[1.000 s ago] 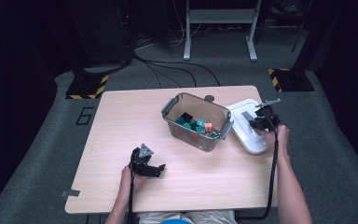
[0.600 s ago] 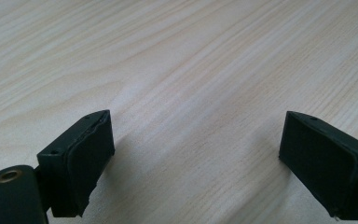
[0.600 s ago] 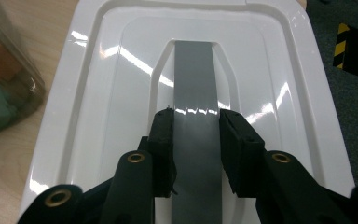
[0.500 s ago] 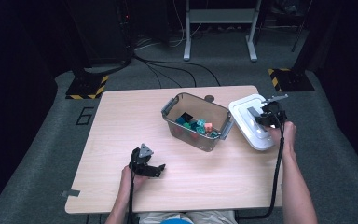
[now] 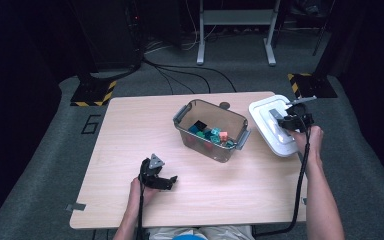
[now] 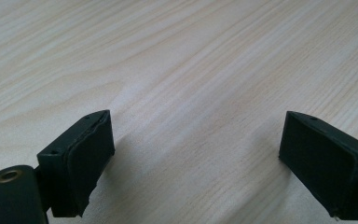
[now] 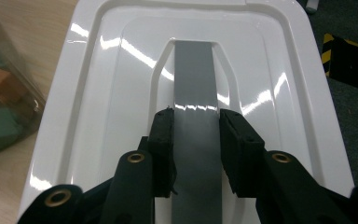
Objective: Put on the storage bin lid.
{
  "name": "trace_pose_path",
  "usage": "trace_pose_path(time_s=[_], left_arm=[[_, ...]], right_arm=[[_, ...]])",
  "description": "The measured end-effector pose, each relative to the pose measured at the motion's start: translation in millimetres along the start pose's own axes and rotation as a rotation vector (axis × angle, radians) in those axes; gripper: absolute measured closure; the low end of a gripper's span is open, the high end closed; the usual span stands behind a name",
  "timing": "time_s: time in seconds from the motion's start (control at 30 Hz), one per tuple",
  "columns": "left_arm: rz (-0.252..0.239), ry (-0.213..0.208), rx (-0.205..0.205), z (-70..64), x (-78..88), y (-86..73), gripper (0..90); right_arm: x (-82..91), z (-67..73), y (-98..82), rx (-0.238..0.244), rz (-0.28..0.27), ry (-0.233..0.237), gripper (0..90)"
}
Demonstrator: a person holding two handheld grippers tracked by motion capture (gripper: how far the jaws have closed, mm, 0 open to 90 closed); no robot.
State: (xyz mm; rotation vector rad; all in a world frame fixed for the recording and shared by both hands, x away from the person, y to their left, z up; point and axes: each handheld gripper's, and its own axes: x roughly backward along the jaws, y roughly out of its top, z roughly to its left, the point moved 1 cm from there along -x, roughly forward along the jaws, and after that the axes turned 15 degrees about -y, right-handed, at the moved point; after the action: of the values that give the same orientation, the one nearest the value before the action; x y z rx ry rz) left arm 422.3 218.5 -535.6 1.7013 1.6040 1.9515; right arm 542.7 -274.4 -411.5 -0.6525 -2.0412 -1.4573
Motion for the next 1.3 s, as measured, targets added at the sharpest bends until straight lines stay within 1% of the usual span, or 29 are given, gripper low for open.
trace_pose_path(time_s=[0.23, 0.33, 0.37, 0.4, 0.5, 0.6, 0.67, 0.77, 0.83, 0.9, 0.97, 1.13, 1.2, 1.3], left_arm=[[0.000, 0.000, 0.001, -0.1, 0.0, 0.0, 9.8], [-0.001, 0.002, -0.001, -0.1, 0.0, 0.0, 9.8], [-0.002, 0.002, 0.000, -0.2, 0.0, 0.0, 9.8], [-0.001, 0.002, 0.000, -0.2, 0.0, -0.1, 9.8], [-0.002, 0.002, 0.000, -0.2, 0.0, -0.1, 9.8], [-0.002, 0.002, 0.000, -0.2, -0.1, -0.1, 9.8], [-0.002, 0.002, 0.000, -0.2, -0.1, -0.1, 9.8], [-0.002, 0.002, 0.000, -0.2, 0.0, -0.1, 9.8], [-0.002, 0.002, 0.001, -0.2, -0.1, -0.1, 9.8], [-0.002, 0.002, 0.000, -0.2, 0.0, -0.1, 9.8], [-0.002, 0.002, 0.000, -0.2, 0.0, 0.0, 9.8], [-0.002, 0.002, 0.000, -0.2, 0.0, 0.0, 9.8], [-0.002, 0.002, 0.000, -0.2, 0.0, -0.1, 9.8], [-0.002, 0.002, 0.000, -0.2, 0.0, -0.1, 9.8]], right_arm=[[9.5, -4.6, 8.5, -0.007, -0.028, 0.014, 66.7], [15.0, -4.8, 12.5, -0.008, -0.037, 0.029, 66.7], [16.4, -5.0, 14.1, 0.001, -0.048, 0.031, 66.7], [19.0, -3.9, 16.0, -0.004, -0.050, 0.038, 66.7], [23.9, -2.4, 20.8, 0.014, -0.068, 0.046, 66.7], [30.2, 0.6, 26.2, 0.023, -0.079, 0.058, 66.7], [34.7, 3.9, 30.2, 0.026, -0.083, 0.069, 66.7], [38.8, 7.1, 34.9, 0.050, -0.096, 0.090, 66.7], [41.7, 10.5, 38.7, 0.057, -0.109, 0.107, 66.7], [44.8, 13.6, 41.5, 0.066, -0.110, 0.115, 66.7], [47.9, 17.7, 44.7, 0.078, -0.116, 0.121, 66.7], [52.3, 28.7, 52.8, 0.107, -0.133, 0.153, 66.7], [54.2, 33.9, 56.1, 0.111, -0.132, 0.163, 66.7], [55.8, 41.4, 61.6, 0.137, -0.146, 0.183, 66.7]])
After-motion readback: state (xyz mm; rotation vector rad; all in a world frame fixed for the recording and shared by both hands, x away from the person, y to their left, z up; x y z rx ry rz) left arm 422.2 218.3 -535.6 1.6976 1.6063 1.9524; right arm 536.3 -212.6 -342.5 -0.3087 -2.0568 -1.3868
